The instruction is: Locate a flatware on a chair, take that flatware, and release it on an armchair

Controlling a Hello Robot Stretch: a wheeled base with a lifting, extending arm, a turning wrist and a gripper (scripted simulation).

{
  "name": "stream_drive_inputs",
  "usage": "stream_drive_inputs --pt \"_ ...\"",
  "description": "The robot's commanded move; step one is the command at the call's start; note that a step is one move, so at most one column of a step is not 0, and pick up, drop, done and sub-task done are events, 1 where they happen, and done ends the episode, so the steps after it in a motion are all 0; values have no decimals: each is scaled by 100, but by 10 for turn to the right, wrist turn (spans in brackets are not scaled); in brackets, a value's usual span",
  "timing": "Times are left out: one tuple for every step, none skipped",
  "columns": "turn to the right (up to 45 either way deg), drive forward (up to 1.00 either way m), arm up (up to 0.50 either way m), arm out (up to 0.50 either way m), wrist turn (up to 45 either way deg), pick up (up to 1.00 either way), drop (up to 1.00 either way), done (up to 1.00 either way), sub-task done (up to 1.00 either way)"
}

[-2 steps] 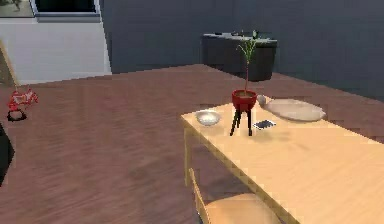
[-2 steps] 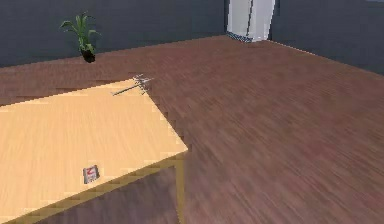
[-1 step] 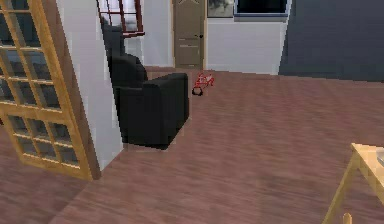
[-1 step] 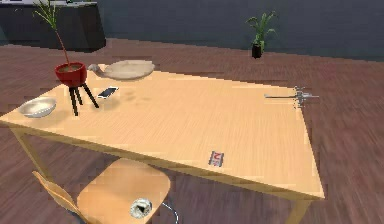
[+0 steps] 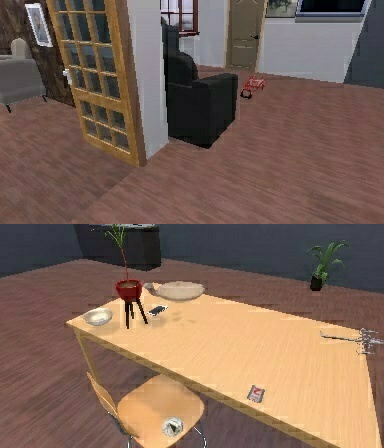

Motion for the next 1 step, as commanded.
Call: stream_drive_inputs --pt "0 0 50 0 0 0 0 0 0"
